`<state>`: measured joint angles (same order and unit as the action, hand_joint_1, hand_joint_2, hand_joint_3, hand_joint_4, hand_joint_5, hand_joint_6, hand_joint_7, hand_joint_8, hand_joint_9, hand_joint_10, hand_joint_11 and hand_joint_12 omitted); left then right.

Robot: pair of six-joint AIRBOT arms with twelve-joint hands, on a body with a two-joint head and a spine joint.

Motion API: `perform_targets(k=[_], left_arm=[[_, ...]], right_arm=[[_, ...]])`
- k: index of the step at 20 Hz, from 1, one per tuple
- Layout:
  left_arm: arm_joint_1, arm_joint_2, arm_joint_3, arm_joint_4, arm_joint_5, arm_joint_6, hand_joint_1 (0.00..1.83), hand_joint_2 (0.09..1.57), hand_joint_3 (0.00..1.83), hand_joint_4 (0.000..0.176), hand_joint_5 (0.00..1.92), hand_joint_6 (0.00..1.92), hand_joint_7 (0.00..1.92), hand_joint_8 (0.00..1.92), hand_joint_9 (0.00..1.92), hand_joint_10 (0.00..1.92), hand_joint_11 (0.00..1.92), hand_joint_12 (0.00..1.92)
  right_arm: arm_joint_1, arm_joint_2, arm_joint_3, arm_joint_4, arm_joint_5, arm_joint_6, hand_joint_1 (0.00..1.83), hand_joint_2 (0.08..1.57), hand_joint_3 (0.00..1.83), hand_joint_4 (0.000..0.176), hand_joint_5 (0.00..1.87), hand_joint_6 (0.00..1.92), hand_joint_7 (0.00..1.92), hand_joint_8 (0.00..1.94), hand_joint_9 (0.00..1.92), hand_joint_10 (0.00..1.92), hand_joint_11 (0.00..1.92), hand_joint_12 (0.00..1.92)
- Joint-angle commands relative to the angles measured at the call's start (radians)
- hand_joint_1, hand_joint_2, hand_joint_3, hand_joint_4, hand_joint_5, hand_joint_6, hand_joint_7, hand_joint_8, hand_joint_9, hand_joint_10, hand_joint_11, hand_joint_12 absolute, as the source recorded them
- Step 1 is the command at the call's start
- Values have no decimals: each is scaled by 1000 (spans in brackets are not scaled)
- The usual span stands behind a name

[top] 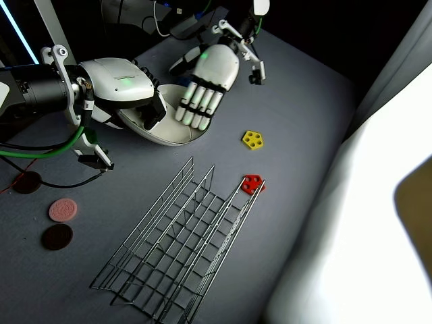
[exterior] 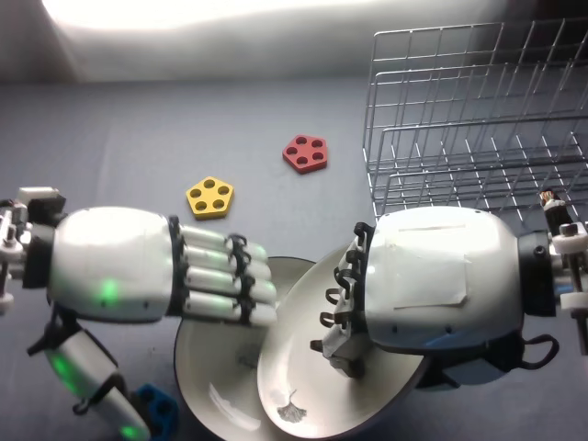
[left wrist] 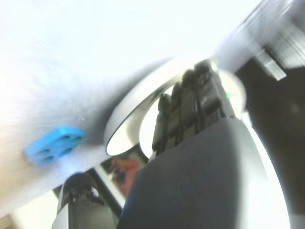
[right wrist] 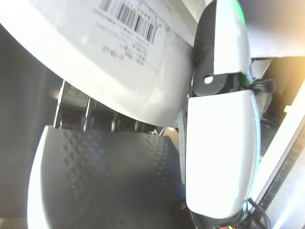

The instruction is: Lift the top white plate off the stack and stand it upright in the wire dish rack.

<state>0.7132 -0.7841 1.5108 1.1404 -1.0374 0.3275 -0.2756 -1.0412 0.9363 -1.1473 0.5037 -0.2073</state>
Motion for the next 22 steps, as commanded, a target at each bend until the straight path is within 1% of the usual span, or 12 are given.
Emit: perform_targets(k=[1, 4, 7, 8, 9, 11, 12, 15, 18, 20, 21, 22], left_arm=[[-22, 12, 3, -82, -89, -4, 11, 896, 2, 0, 102, 5, 102, 8, 102, 6, 110, 10], [-30, 38, 15, -117, -122, -17, 19, 896, 2, 0, 90, 0, 95, 1, 100, 1, 112, 9], [-31, 63, 34, -152, -155, -35, 25, 901, 3, 0, 83, 1, 77, 0, 75, 0, 94, 2], [-31, 70, 43, -155, -164, -42, 11, 898, 1, 0, 89, 3, 75, 0, 71, 0, 93, 1], [-31, 77, 54, -157, -175, -51, 25, 898, 1, 0, 100, 6, 93, 7, 94, 9, 117, 11], [-31, 91, 78, -157, -197, -64, 23, 899, 1, 0, 101, 6, 90, 5, 88, 6, 114, 10], [-31, 100, 94, -157, -214, -68, 22, 897, 0, 0, 92, 1, 94, 5, 90, 5, 116, 11], [-30, 114, 158, -129, -259, -69, 18, 898, 1, 0, 99, 4, 107, 9, 103, 9, 106, 6], [-30, 122, 225, -98, -307, -67, 17, 903, 3, 0, 99, 4, 108, 8, 97, 6, 103, 5], [-30, 128, 274, -75, -335, -60, 37, 896, 0, 0, 102, 3, 99, 3, 92, 2, 116, 10], [-30, 131, 294, -63, -341, -57, 11, 896, 0, 0, 99, 1, 106, 5, 107, 7, 122, 13], [-30, 133, 305, -51, -347, -54, 36, 895, 0, 0, 100, 1, 104, 3, 105, 5, 118, 10]], right_arm=[[8, 9, -7, 26, 45, 5, 1496, 1037, 1, 0, 1075, 853, 1177, 350, 1152, 635, 934, 1377], [17, 14, -13, 40, 50, 5, 1497, 1035, 0, 0, 1062, 860, 1195, 332, 1148, 643, 954, 1357], [39, 20, -20, 89, 65, 7, 1497, 1034, 0, 0, 1068, 849, 1194, 338, 1143, 646, 968, 1340], [52, 20, -25, 109, 79, 7, 1496, 1041, 1, 0, 1042, 884, 1165, 399, 1114, 695, 967, 1347], [68, 26, -34, 127, 87, 8, 1498, 1033, 0, 0, 1053, 866, 1213, 318, 1142, 644, 977, 1332], [91, 49, -56, 156, 113, 10, 1498, 1032, 0, 0, 1058, 860, 1219, 298, 1143, 641, 976, 1331], [99, 60, -66, 168, 122, 11, 1495, 1051, 1, 0, 1027, 918, 1135, 449, 1090, 732, 937, 1385], [125, 78, -81, 189, 133, 27, 1495, 1053, 0, 0, 1004, 934, 1120, 486, 1102, 732, 941, 1392], [134, 83, -81, 201, 136, 37, 1495, 1052, 0, 0, 990, 956, 1122, 484, 1098, 735, 964, 1365], [141, 87, -79, 215, 143, 45, 1496, 1053, 0, 0, 992, 951, 1134, 472, 1091, 742, 946, 1389], [146, 90, -77, 227, 150, 51, 1495, 1057, 2, 0, 981, 967, 1097, 530, 1087, 754, 948, 1386], [151, 91, -75, 235, 153, 56, 1495, 1058, 1, 0, 968, 982, 1093, 546, 1090, 749, 959, 1377]])
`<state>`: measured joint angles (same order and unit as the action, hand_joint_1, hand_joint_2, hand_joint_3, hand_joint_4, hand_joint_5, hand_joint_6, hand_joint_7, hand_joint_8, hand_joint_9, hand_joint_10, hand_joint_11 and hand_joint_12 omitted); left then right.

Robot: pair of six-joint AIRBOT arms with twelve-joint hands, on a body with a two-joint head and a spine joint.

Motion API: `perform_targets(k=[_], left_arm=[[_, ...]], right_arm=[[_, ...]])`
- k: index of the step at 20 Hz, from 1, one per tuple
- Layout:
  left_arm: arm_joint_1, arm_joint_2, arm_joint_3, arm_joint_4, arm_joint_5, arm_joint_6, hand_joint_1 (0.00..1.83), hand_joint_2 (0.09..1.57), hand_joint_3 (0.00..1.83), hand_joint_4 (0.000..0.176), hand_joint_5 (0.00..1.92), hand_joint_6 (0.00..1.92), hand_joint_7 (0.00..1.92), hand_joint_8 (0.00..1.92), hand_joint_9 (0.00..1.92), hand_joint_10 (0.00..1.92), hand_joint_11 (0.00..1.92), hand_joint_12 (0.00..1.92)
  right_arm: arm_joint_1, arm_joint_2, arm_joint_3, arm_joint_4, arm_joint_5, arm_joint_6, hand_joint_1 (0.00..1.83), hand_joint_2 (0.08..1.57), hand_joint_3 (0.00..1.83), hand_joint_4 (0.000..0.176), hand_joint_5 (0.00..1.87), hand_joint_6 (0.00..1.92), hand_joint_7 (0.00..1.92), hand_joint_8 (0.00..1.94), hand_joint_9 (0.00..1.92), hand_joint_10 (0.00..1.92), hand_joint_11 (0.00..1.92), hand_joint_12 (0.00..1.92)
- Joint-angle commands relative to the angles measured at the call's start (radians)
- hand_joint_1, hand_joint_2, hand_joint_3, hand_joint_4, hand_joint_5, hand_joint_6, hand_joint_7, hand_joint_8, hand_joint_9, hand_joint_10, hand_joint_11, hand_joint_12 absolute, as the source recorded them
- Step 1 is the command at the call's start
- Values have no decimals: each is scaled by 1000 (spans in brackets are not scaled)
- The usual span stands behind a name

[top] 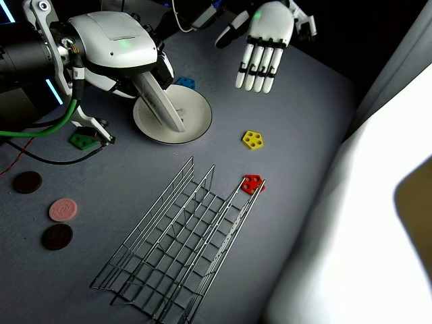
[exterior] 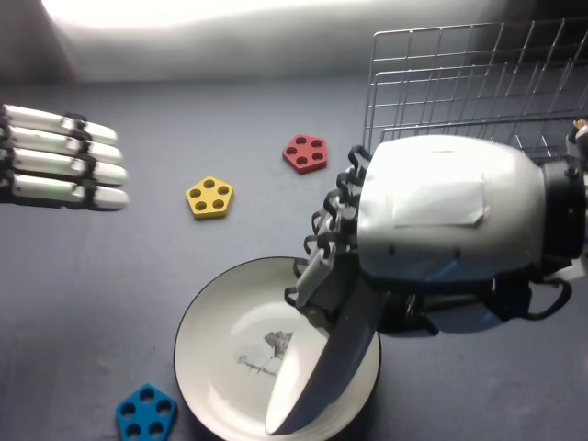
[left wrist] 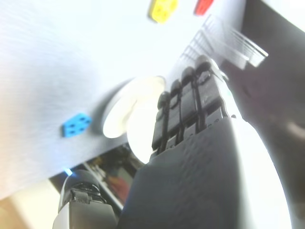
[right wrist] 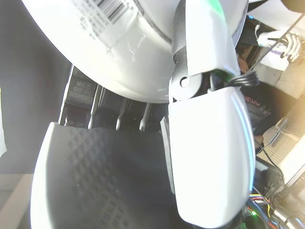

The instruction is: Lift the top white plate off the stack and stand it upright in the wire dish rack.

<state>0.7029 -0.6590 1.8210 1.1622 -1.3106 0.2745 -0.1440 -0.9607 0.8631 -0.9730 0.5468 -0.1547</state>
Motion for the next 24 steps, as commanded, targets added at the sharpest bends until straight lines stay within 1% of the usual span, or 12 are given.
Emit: perform_targets(k=[1, 6, 8, 10, 11, 14, 17, 18, 20, 22, 23, 24], left_arm=[[-21, 14, 3, -51, -74, 21, 23, 901, 2, 0, 82, 0, 85, 0, 78, 0, 101, 3], [-20, 55, 5, -32, -23, 178, 26, 906, 2, 0, 83, 5, 80, 5, 71, 5, 84, 4], [-20, 69, 5, -32, 4, 229, 27, 896, 0, 0, 89, 4, 93, 6, 85, 7, 103, 12], [-20, 78, 5, -32, 12, 259, 54, 893, 0, 0, 100, 6, 113, 10, 101, 10, 106, 13], [-20, 84, 5, -31, 16, 275, 46, 894, 0, 0, 90, 1, 101, 4, 99, 7, 97, 9], [-20, 93, 5, -32, 24, 282, 36, 900, 1, 0, 71, 0, 78, 0, 73, 0, 81, 2], [-20, 99, 5, -34, 31, 282, 34, 899, 1, 0, 81, 4, 91, 7, 84, 5, 94, 7], [-21, 101, 5, -34, 35, 288, 24, 903, 2, 0, 69, 0, 82, 1, 79, 2, 85, 3], [-21, 102, 5, -34, 36, 294, 7, 902, 1, 0, 78, 5, 93, 5, 83, 3, 95, 7], [-21, 103, 5, -32, 36, 295, 14, 901, 1, 0, 78, 4, 88, 3, 79, 1, 93, 6], [-21, 104, 5, -31, 34, 295, 28, 901, 0, 0, 83, 5, 95, 4, 94, 6, 109, 13], [-21, 105, 5, -31, 26, 295, 14, 903, 1, 0, 65, 0, 77, 0, 81, 1, 98, 8]], right_arm=[[23, 12, 1, 74, 114, 10, 1495, 1055, 0, 0, 977, 962, 1103, 529, 1108, 722, 962, 1371], [35, 20, 17, 120, 139, 51, 1497, 1044, 0, 0, 1010, 918, 1156, 432, 1148, 650, 956, 1369], [38, 21, 30, 147, 156, 61, 1500, 1028, 0, 0, 1035, 847, 1222, 319, 1207, 563, 980, 1334], [38, 21, 42, 193, 180, 62, 1502, 1019, 2, 0, 1063, 763, 1227, 345, 1239, 519, 976, 1338], [38, 21, 54, 229, 204, 63, 1500, 1028, 1, 0, 1043, 842, 1200, 354, 1198, 573, 984, 1322], [39, 21, 77, 309, 216, 69, 1499, 1036, 0, 0, 1011, 894, 1178, 397, 1193, 587, 960, 1357], [40, 22, 96, 369, 230, 87, 1500, 1029, 1, 0, 1039, 832, 1176, 398, 1230, 544, 966, 1352], [40, 22, 106, 394, 234, 99, 1499, 1035, 0, 0, 1030, 860, 1130, 481, 1210, 561, 971, 1349], [40, 22, 119, 423, 237, 120, 1503, 1021, 0, 0, 1042, 798, 1206, 383, 1275, 453, 977, 1341], [41, 22, 134, 451, 244, 138, 1503, 1020, 0, 0, 1023, 823, 1203, 385, 1291, 416, 1002, 1306], [41, 22, 140, 461, 245, 145, 1504, 1012, 0, 0, 1042, 777, 1272, 266, 1313, 373, 1016, 1295], [42, 22, 146, 481, 246, 151, 1504, 1011, 0, 0, 1039, 772, 1282, 243, 1311, 380, 1025, 1288]])
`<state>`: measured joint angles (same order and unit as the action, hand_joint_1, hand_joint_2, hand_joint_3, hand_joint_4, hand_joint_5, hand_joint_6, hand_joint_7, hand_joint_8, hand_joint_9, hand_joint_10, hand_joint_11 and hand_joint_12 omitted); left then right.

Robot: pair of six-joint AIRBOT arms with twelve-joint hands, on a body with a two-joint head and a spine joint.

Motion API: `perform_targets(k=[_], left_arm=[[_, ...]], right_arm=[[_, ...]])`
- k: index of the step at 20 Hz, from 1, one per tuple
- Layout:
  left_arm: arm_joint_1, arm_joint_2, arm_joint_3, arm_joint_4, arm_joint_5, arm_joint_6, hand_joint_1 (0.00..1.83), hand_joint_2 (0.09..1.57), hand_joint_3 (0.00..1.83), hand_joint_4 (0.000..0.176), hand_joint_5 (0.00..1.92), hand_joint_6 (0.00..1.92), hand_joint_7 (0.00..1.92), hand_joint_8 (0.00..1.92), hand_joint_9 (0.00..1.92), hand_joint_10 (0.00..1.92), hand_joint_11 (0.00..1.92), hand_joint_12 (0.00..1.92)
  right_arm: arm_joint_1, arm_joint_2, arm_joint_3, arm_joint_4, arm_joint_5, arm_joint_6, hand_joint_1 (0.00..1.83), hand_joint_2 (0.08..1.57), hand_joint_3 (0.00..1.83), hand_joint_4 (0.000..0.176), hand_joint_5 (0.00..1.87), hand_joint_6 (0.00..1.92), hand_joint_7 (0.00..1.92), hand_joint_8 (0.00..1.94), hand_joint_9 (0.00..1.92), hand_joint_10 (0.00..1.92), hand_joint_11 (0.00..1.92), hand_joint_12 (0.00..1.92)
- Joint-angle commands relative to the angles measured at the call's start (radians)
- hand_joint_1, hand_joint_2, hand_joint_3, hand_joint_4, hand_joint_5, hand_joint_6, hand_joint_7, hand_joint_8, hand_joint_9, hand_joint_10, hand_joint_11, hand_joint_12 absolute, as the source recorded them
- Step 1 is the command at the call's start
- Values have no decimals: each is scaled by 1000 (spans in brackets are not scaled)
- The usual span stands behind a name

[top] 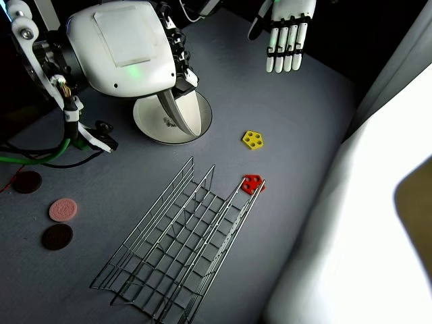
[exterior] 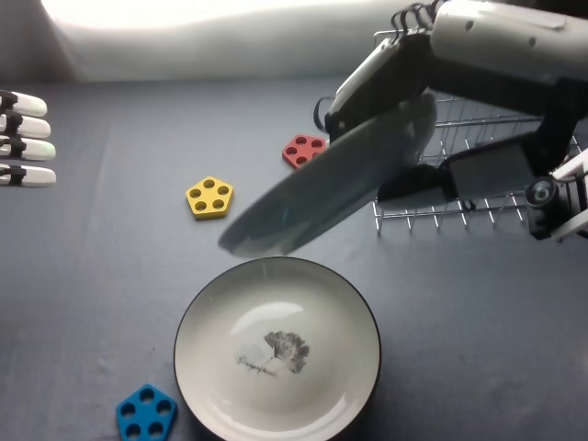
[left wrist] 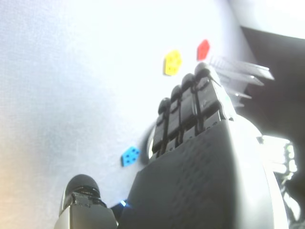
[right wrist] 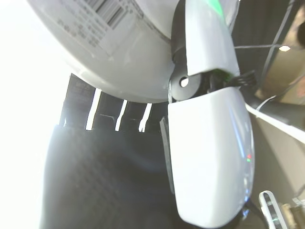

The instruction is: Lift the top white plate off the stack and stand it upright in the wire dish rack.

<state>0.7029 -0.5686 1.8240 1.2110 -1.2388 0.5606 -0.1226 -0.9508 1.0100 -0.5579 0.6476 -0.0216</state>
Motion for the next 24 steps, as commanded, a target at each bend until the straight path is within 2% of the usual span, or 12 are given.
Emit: perform_targets(k=[1, 2, 3, 4, 5, 6, 7, 13, 17, 18, 20, 24], left_arm=[[-20, 15, 2, -78, -51, 9, 9, 904, 2, 0, 73, 5, 81, 4, 85, 3, 100, 8], [-20, 16, 2, -78, -59, 9, 9, 907, 2, 0, 67, 2, 75, 1, 72, 0, 87, 3], [-20, 16, 2, -78, -60, 9, 17, 903, 0, 0, 68, 2, 77, 1, 74, 1, 93, 5], [-19, 17, 2, -78, -60, 9, 21, 903, 0, 0, 70, 3, 78, 2, 74, 2, 96, 7], [-17, 17, 2, -78, -58, 9, 12, 903, 0, 0, 84, 8, 91, 7, 88, 7, 118, 16], [-17, 18, 2, -78, -56, 9, 2, 899, 0, 0, 81, 5, 92, 6, 92, 7, 110, 12], [-16, 20, 2, -78, -59, 9, 14, 903, 0, 0, 86, 6, 106, 10, 100, 9, 108, 11], [-12, 26, 2, -78, -77, 9, 29, 907, 1, 0, 85, 1, 113, 6, 108, 7, 108, 10], [-12, 27, 2, -78, -82, 9, 28, 906, 1, 0, 83, 0, 112, 2, 112, 3, 111, 10], [-12, 27, 2, -78, -82, 9, 38, 901, 0, 0, 103, 8, 121, 5, 116, 4, 115, 11], [-12, 27, 2, -78, -82, 8, 38, 903, 0, 0, 80, 0, 83, 0, 83, 0, 93, 2], [-12, 27, 2, -77, -86, 9, 35, 907, 1, 0, 80, 1, 73, 0, 73, 0, 92, 3]], right_arm=[[21, 12, 4, 76, 145, 23, 1503, 1012, 0, 0, 1037, 780, 1283, 220, 1302, 406, 1030, 1283], [22, 12, 11, 89, 148, 32, 1423, 1017, 1, 0, 1042, 832, 1253, 344, 1269, 594, 1097, 761], [23, 12, 16, 100, 150, 37, 1406, 1022, 0, 0, 1031, 860, 1239, 392, 1243, 670, 1206, 469], [25, 12, 22, 106, 157, 45, 1485, 1009, 0, 0, 1062, 751, 1314, 190, 1287, 469, 1064, 1124], [27, 12, 27, 118, 160, 45, 1500, 1007, 0, 0, 1072, 738, 1322, 144, 1287, 436, 1044, 1237], [29, 12, 32, 126, 161, 48, 1502, 1009, 4, 0, 1073, 753, 1257, 249, 1276, 449, 1032, 1263], [31, 12, 37, 139, 161, 54, 1501, 1021, 1, 0, 1042, 843, 1241, 269, 1217, 532, 1019, 1279], [40, 12, 65, 197, 160, 79, 1501, 1026, 1, 0, 1040, 864, 1192, 355, 1214, 534, 1007, 1291], [41, 12, 80, 198, 158, 87, 1503, 1009, 0, 0, 1073, 754, 1327, 130, 1278, 442, 1012, 1297], [41, 12, 84, 198, 158, 87, 1502, 1014, 1, 0, 1054, 803, 1281, 213, 1250, 472, 1024, 1274], [41, 12, 100, 197, 158, 86, 1502, 1015, 0, 0, 1050, 816, 1287, 202, 1241, 488, 1026, 1276], [41, 12, 141, 204, 157, 86, 1504, 1005, 1, 0, 1064, 777, 1343, 91, 1293, 405, 1043, 1257]])
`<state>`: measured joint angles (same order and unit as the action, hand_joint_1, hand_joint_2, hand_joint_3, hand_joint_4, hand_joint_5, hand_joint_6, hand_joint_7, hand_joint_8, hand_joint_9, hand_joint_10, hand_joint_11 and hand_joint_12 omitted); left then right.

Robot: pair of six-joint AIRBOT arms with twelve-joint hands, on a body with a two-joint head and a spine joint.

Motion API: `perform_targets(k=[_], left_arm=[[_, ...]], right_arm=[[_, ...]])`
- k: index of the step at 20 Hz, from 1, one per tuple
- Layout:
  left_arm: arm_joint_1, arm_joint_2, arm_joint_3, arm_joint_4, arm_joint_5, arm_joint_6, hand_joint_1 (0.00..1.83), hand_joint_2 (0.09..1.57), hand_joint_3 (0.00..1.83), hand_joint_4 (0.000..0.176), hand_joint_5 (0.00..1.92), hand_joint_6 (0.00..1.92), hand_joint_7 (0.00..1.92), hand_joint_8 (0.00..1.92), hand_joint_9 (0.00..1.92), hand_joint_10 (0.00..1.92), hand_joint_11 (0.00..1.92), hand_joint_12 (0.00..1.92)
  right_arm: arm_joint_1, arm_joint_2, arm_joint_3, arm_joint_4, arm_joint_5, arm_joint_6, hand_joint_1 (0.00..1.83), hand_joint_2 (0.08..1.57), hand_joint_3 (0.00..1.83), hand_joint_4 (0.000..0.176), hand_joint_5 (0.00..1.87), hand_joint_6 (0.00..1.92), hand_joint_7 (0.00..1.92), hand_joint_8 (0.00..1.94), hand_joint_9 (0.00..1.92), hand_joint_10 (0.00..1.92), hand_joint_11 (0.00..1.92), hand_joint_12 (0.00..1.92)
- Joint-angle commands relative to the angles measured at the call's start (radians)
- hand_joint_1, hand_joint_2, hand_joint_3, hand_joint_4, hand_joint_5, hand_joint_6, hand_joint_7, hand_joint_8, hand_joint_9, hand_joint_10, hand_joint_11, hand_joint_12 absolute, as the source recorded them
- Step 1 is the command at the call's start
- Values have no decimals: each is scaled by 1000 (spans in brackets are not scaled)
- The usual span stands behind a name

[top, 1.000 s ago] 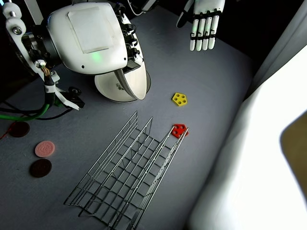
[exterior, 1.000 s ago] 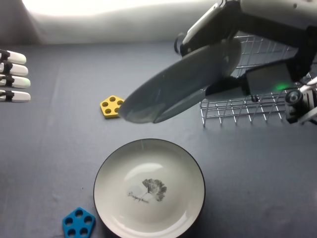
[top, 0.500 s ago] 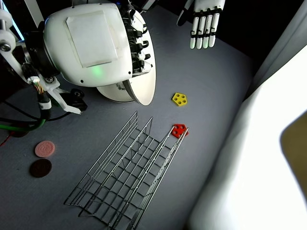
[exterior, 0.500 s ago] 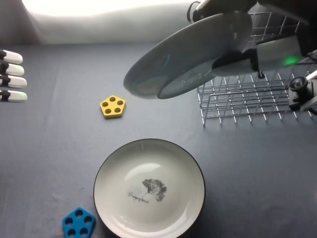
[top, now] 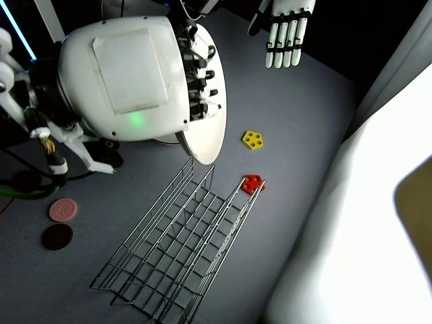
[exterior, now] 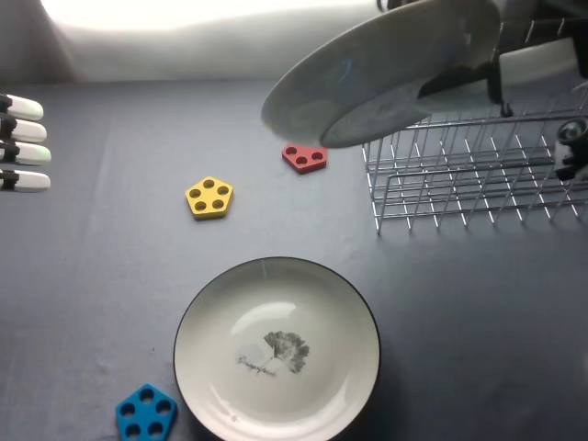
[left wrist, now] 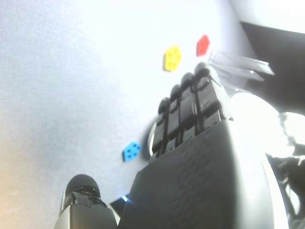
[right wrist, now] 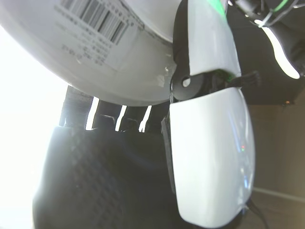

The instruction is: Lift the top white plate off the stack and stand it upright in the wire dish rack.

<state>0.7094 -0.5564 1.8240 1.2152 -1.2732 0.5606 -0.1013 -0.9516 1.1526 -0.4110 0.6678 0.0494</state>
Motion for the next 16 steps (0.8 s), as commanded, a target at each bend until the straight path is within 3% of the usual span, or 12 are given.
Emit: perform_targets(k=[1, 6, 9, 16], left_arm=[[-18, 15, 2, -82, -51, 9, 28, 904, 0, 0, 81, 1, 76, 2, 71, 0, 92, 3], [-18, 16, 2, -82, -65, 9, 14, 904, 0, 0, 100, 7, 110, 10, 102, 9, 110, 11], [-18, 17, 2, -93, -63, 9, 33, 911, 2, 0, 69, 4, 66, 3, 64, 3, 83, 2], [-18, 22, 2, -93, -65, 10, 40, 909, 0, 0, 78, 1, 84, 2, 80, 1, 96, 6]], right_arm=[[19, 12, 3, 60, 137, 15, 1503, 1007, 0, 0, 1063, 781, 1346, 77, 1289, 405, 1038, 1262], [19, 13, 22, 79, 130, 22, 1503, 1010, 0, 0, 1053, 810, 1335, 73, 1278, 420, 1051, 1234], [24, 13, 50, 78, 100, 95, 1502, 1018, 0, 0, 1036, 844, 1239, 281, 1257, 462, 1031, 1265], [35, 13, 89, 78, 79, 156, 1502, 1016, 0, 0, 1042, 838, 1266, 228, 1254, 464, 1026, 1275]])
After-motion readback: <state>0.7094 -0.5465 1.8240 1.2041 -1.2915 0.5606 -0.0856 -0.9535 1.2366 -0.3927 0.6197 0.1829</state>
